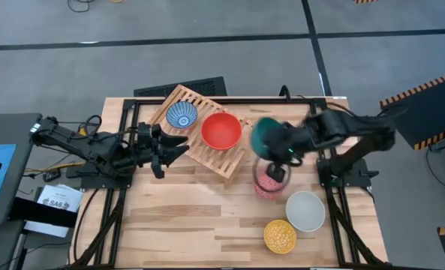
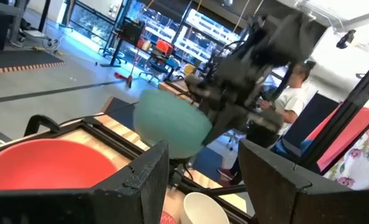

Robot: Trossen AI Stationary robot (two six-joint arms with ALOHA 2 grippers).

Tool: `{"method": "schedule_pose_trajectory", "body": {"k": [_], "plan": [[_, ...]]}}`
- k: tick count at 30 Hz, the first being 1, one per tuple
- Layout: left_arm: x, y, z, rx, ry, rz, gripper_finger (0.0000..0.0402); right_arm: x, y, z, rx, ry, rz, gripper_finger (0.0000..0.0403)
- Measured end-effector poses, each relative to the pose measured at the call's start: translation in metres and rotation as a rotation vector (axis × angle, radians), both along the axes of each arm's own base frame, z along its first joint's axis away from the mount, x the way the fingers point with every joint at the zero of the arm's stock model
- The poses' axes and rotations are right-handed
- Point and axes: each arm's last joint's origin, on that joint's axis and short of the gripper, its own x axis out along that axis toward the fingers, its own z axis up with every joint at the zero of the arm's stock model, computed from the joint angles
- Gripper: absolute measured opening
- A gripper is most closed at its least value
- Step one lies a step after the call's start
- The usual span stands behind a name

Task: Place and stack bowls onto a shelf
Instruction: Stack the green bowl on the top of orange bowl on the shelf

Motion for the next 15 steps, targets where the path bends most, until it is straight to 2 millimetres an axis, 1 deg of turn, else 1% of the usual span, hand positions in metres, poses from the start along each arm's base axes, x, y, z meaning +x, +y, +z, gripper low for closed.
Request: {"method": "schedule_pose_trajectory", "body": {"k": [2, 5, 7, 8, 12, 14, 15], "plan": [[0.000, 0.000, 0.000, -0.001, 0.000, 0.003, 0.0176, 0.020, -0.004, 0.010, -0.055, -0.016, 0.051, 0.0024], [0.000, 0.000, 0.000, -0.003, 0.000, 0.009, 0.0176, 0.052, -0.013, 0.012, -0.122, -0.003, 0.096, 0.0024], [0.000, 0.000, 0.000, -0.008, -0.002, 0.012, 0.0176, 0.072, -0.020, 0.002, -0.159, 0.001, 0.121, 0.0024], [0.000, 0.000, 0.000, -0.013, -0.004, 0.011, 0.0176, 0.079, -0.024, -0.004, -0.168, -0.007, 0.133, 0.0024], [0.000, 0.000, 0.000, -0.027, -0.005, 0.009, 0.0176, 0.095, -0.041, -0.020, -0.213, 0.042, 0.117, 0.0024], [0.000, 0.000, 0.000, -0.028, -0.006, 0.009, 0.0176, 0.101, -0.045, -0.028, -0.239, 0.075, 0.115, 0.0024], [0.000, 0.000, 0.000, -0.028, -0.006, 0.009, 0.0176, 0.107, -0.046, -0.030, -0.247, 0.060, 0.122, 0.0024]]}}
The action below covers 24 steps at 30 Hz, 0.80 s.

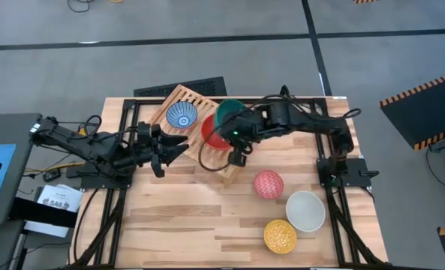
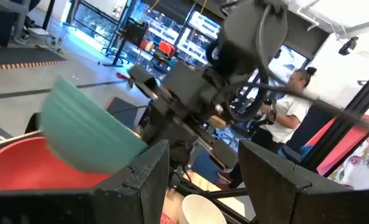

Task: Place and stack bowls onto a shelf
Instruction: Stack the green bowl on the top of orange bowl on the shelf

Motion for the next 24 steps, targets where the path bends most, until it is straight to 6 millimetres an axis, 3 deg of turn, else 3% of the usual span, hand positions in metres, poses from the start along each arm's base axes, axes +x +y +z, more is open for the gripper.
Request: {"method": "schedule_pose_trajectory", "body": {"k": [5, 12, 17, 24], "plan": [[0.000, 0.000, 0.000, 0.000, 0.002, 0.007, 0.0176, 0.009, 0.001, -0.007, -0.026, 0.016, 0.079, 0.0024], [0.000, 0.000, 0.000, 0.001, 0.006, 0.009, 0.0176, 0.029, 0.002, -0.039, -0.050, 0.143, 0.140, 0.0025], [0.000, 0.000, 0.000, 0.001, 0.006, 0.009, 0.0176, 0.036, 0.001, -0.052, -0.057, 0.195, 0.147, 0.0051], [0.000, 0.000, -0.001, 0.002, 0.007, 0.010, 0.0176, 0.036, 0.001, -0.052, -0.064, 0.189, 0.164, 0.0071]]}}
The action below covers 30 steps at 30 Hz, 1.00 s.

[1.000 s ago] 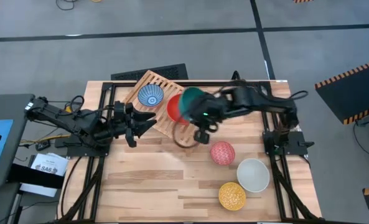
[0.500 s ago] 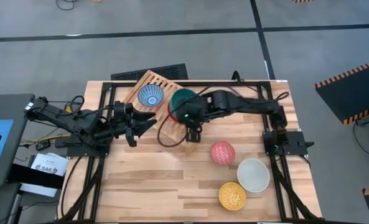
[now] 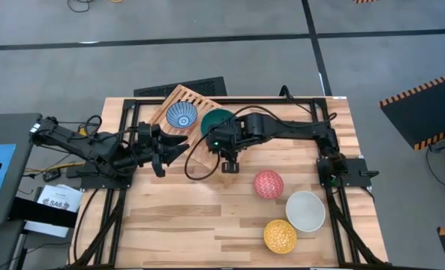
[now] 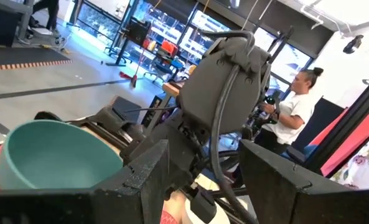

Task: Place and stack bowls onto a shelf
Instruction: Stack the green bowl on the top of orange bowl on the shelf, then stack the red bowl on the top of the blue bowl on the shelf

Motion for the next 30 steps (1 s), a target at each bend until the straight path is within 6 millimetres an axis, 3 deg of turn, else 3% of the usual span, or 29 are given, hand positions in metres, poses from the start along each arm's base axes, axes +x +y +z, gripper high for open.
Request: {"method": "schedule_pose_trajectory", "body": {"k": [5, 14, 20, 26, 30], "plan": [[0.000, 0.001, 0.000, -0.003, 0.001, 0.018, 0.0176, -0.007, 0.000, 0.014, 0.001, -0.054, -0.006, 0.0104], [0.000, 0.001, 0.000, -0.004, 0.001, 0.025, 0.0176, -0.017, -0.002, 0.028, -0.049, -0.093, -0.028, 0.0203], [0.000, 0.001, 0.000, -0.004, 0.001, 0.025, 0.0176, -0.027, -0.005, 0.038, -0.057, -0.098, -0.009, 0.0220], [0.000, 0.001, -0.001, 0.000, 0.011, 0.025, 0.0176, -0.071, 0.001, 0.074, -0.035, -0.211, -0.016, 0.0212], [0.000, 0.001, -0.002, 0.006, 0.025, 0.025, 0.0176, -0.111, 0.009, 0.082, 0.023, -0.287, -0.060, 0.0206]]}}
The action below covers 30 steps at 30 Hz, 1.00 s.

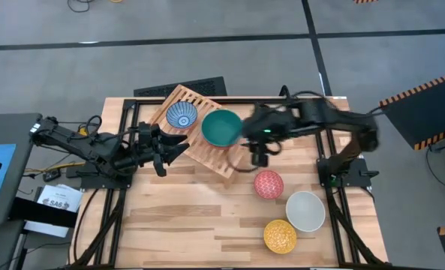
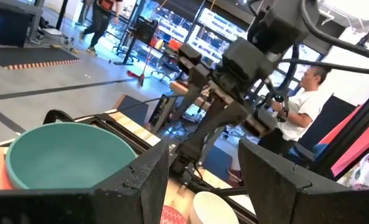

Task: Place and stack bowls onto a shelf
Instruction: Stack the red bowl on the top of the blue bowl on the shelf

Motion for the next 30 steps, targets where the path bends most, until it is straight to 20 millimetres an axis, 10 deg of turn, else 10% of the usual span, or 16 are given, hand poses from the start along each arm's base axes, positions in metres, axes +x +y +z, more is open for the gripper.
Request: {"method": "schedule_pose_trajectory", "body": {"k": [13, 21, 30], "plan": [[0.001, -0.003, 0.001, 0.295, 0.076, -0.053, 0.0176, -0.120, 0.031, -0.047, 0.312, -0.398, -0.216, 0.0202], [0.001, -0.005, 0.001, 0.401, 0.082, -0.128, 0.0176, -0.138, 0.033, -0.052, 0.435, -0.402, -0.287, 0.0202], [0.001, -0.005, 0.001, 0.395, 0.081, -0.128, 0.0176, -0.127, 0.049, -0.104, 0.419, 0.107, -0.449, 0.0202]]}}
